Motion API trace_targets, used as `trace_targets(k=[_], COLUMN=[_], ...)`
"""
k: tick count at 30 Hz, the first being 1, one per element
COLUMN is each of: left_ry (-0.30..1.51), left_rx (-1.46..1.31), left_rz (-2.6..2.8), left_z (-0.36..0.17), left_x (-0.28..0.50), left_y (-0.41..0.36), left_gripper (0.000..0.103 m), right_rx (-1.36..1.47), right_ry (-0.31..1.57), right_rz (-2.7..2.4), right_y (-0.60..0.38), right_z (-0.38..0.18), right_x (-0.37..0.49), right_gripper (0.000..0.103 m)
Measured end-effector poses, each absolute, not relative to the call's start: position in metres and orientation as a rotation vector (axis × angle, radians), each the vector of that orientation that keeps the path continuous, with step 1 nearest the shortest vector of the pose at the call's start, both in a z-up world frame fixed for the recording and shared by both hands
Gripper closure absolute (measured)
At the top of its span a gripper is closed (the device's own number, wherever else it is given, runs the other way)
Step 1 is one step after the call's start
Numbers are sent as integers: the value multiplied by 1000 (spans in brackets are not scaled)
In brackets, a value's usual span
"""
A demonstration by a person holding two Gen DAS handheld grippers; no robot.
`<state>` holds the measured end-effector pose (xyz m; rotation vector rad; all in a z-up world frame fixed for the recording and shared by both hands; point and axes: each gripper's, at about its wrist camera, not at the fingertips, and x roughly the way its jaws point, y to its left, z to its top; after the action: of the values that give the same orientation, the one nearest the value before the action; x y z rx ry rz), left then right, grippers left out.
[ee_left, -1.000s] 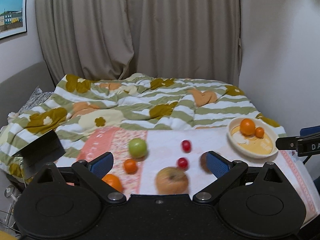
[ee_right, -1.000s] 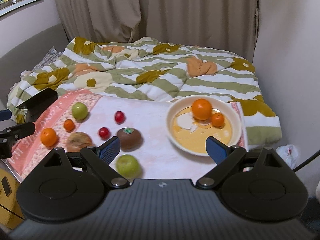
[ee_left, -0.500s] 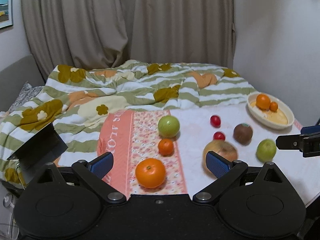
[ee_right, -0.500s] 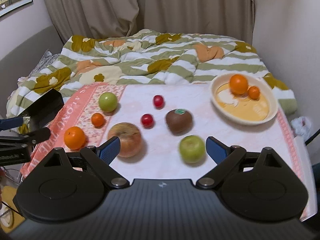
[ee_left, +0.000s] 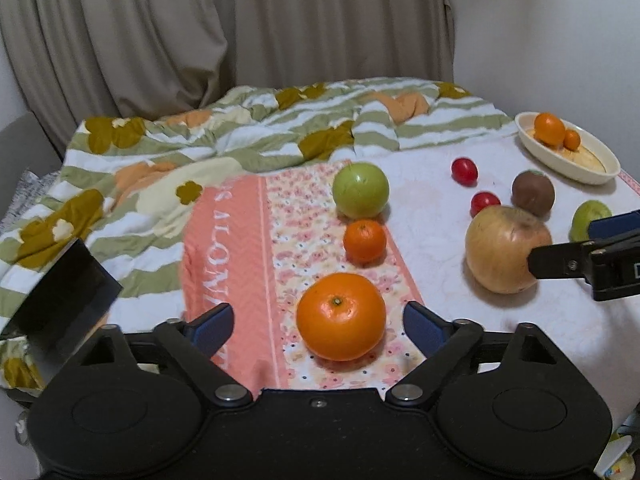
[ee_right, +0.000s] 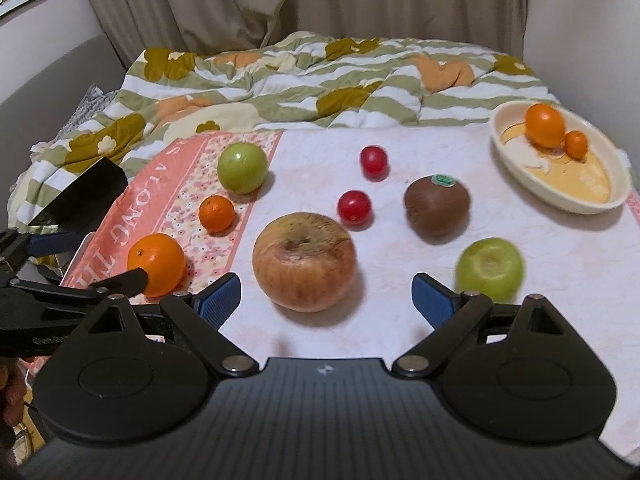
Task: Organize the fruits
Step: 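Grasp the second large orange with the left tool while the right tool grasps the big apple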
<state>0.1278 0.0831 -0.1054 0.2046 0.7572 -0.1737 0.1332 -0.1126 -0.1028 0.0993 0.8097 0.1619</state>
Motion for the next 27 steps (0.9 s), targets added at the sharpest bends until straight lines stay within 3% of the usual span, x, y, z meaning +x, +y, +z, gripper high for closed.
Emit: trace_targets(k=[8,10,11,27], left_ry=[792,803,814,826], left_rx=[198,188,180,118], left_rz=[-210,-220,-232,-218], left_z=[-122,-124,-126,-124], left_x=[144,147,149,147], left_y=[80,80,79,85], left_gripper=[22,37,39,40], right_rx=[111,111,114,109], right_ry=[828,830,832,850], right_rz=[156,154,152,172], right_y=[-104,-104,-104,-96], right_z=[-121,-122,-122,-131], right_x=[152,155,156,174], right_gripper=[0,0,0,0])
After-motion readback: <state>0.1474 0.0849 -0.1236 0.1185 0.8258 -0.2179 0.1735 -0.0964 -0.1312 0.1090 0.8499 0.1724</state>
